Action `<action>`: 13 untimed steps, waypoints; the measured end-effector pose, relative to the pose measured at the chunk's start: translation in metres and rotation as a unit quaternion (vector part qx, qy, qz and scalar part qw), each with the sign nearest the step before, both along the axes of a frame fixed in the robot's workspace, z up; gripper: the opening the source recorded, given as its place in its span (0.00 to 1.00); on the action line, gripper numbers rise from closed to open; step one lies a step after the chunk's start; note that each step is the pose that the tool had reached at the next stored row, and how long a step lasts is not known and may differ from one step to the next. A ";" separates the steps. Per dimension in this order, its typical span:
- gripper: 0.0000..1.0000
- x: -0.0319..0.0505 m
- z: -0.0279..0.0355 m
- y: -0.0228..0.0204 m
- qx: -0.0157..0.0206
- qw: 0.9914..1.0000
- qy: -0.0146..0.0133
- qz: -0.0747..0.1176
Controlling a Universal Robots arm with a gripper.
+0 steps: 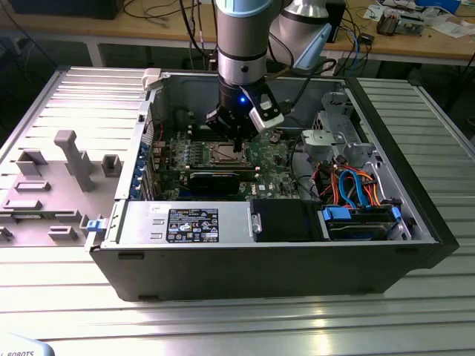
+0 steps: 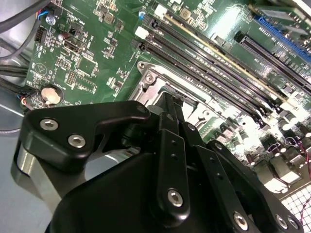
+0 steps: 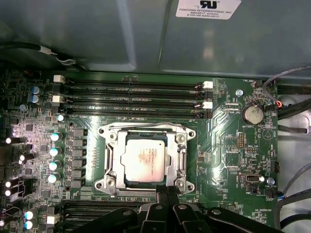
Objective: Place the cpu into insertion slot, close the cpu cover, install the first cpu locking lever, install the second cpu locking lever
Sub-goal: 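Install the second cpu locking lever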
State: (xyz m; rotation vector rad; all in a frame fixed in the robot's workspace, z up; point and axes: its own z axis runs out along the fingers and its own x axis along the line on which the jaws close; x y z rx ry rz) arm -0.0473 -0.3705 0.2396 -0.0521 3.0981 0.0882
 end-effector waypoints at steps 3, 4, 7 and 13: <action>0.11 0.0000 0.0000 -0.0017 0.000 1.000 0.000 0.000; 0.11 0.0000 0.0000 -0.0019 0.000 1.000 0.000 0.000; 0.11 0.0001 0.0001 -0.0027 0.003 1.000 0.000 0.000; 0.11 -0.0006 -0.0008 -0.0045 0.006 1.000 0.000 0.000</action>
